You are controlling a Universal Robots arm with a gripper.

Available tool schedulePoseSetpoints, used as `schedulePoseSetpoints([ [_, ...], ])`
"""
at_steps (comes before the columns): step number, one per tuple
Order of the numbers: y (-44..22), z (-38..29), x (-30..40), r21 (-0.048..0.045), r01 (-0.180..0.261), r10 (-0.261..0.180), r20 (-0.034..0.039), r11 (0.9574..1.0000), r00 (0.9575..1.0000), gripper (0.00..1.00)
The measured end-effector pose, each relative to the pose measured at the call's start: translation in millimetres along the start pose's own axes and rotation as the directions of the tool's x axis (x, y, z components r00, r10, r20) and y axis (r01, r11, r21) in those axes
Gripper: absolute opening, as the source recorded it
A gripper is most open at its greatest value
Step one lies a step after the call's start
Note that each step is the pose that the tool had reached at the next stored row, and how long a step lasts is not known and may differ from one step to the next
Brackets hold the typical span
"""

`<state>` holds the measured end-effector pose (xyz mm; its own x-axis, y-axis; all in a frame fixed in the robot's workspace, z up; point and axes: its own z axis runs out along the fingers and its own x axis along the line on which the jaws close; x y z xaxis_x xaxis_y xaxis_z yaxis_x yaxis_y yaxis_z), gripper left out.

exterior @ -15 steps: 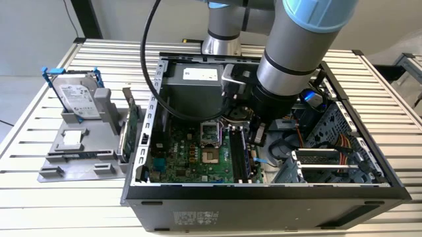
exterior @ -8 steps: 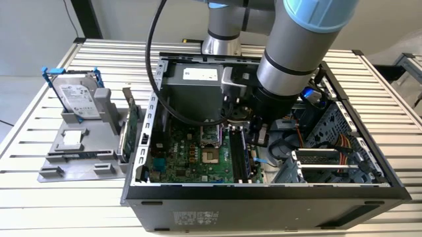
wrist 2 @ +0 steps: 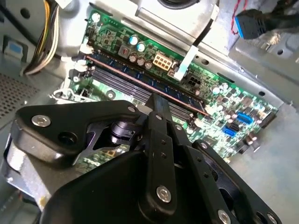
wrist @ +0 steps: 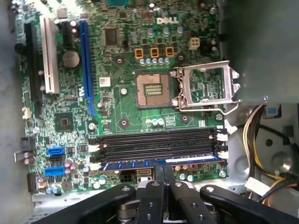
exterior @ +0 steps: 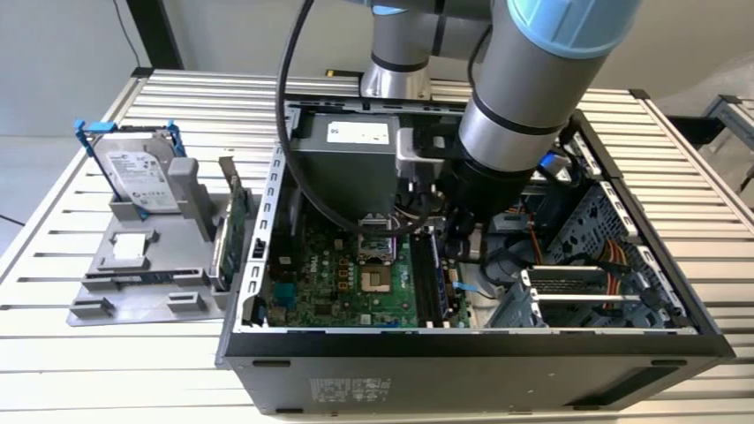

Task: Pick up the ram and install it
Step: 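Press down the ram until it locks into place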

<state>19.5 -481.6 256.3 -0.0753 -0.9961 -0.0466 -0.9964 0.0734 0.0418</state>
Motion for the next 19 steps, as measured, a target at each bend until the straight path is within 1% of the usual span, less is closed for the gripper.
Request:
schedulePoseSetpoints([
  [4, 0.0, 0.2, 0.0, -0.0014, 0.049, -0.049, -0.0019, 0.9988, 0.9988, 0.0],
  [6, 0.0, 0.2, 0.0, -0.0018, 0.06, -0.06, -0.0024, 0.9982, 0.9982, 0.0],
  [10, 0.0, 0.3, 0.0, -0.0018, 0.06, -0.06, -0.0024, 0.9982, 0.9982, 0.0],
  [13, -0.8, 1.6, 0.0, -0.0018, 0.06, -0.06, -0.0019, 0.9982, 0.9982, 0.0],
  [19, -1.6, 8.7, 0.3, -0.0018, 0.06, -0.06, -0.0024, 0.9982, 0.9982, 0.0],
])
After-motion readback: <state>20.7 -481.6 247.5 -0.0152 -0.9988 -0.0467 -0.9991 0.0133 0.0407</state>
